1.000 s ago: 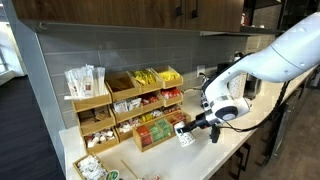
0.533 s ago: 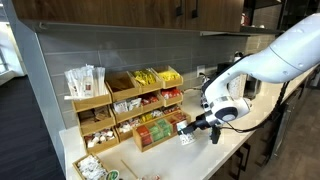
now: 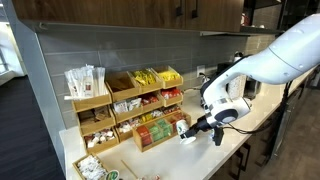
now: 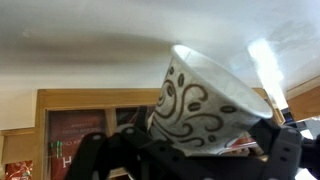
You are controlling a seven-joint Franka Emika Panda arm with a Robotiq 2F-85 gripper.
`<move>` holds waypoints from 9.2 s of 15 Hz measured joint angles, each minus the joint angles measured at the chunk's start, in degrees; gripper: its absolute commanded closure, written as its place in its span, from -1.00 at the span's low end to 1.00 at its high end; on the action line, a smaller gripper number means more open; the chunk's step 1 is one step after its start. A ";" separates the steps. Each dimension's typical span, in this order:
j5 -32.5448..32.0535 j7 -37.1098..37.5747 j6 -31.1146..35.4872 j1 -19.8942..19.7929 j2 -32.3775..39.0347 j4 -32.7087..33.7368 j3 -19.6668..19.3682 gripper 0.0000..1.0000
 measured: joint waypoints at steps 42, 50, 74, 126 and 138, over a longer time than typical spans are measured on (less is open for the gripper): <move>9.55 -20.46 -9.10 -2.08 3.35 0.21 -2.51 -0.57; 9.35 -20.64 -9.31 1.01 3.89 -1.09 -5.55 -1.00; 4.27 -18.50 8.73 6.77 -17.37 -11.83 -1.95 -1.00; -1.24 -7.87 32.25 -1.75 -0.13 4.94 -0.96 -1.00; -38.87 27.30 33.73 1.22 0.56 -8.95 -4.22 -1.00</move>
